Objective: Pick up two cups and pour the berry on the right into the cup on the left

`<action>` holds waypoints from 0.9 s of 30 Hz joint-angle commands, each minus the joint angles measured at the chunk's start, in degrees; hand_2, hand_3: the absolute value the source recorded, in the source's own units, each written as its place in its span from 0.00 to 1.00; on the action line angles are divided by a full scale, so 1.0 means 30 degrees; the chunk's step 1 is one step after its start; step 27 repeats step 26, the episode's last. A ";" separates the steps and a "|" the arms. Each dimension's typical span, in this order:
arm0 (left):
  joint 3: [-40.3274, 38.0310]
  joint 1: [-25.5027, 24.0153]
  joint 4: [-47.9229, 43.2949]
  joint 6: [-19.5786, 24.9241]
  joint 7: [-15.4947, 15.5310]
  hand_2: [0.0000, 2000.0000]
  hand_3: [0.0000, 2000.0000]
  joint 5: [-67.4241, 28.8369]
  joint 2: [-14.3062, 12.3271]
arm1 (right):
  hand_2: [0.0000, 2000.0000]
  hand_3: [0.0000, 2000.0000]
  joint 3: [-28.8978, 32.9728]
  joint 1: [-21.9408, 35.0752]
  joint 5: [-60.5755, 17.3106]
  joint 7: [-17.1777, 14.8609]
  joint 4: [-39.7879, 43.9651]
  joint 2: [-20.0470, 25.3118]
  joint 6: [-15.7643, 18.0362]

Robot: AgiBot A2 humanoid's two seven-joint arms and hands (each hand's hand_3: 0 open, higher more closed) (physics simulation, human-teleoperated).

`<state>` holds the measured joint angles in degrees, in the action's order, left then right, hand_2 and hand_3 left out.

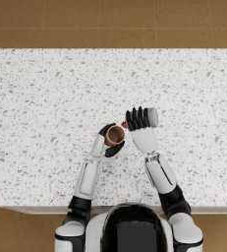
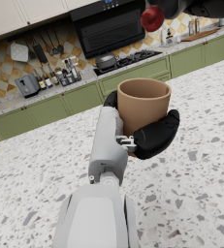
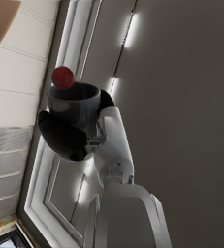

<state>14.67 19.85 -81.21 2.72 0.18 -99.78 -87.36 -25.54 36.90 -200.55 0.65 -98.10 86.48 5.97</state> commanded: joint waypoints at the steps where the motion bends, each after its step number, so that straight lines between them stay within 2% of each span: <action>1: -0.0018 0.0038 0.0073 0.0009 0.0000 1.00 0.64 0.0000 -0.0026 | 1.00 0.64 -0.0134 0.0229 -0.0606 0.0002 -0.0344 0.0234 0.0004; 2: -0.0225 0.0557 0.0295 -0.0035 -0.0002 1.00 0.64 -0.0001 -0.0198 | 1.00 0.64 -0.0096 0.0207 -0.1212 0.0001 -0.0344 0.0278 0.0000; 9: -0.0436 0.0417 -0.0087 -0.0097 -0.0013 1.00 0.64 -0.0001 -0.0230 | 1.00 0.64 0.0288 0.0000 -0.4599 0.0010 -0.0111 0.0519 -0.0087; 27: -0.0468 0.0023 -0.0051 -0.0042 -0.0002 1.00 0.64 0.0000 -0.0163 | 1.00 0.64 0.0281 -0.0608 -0.5153 0.0014 -0.0082 0.0341 0.0024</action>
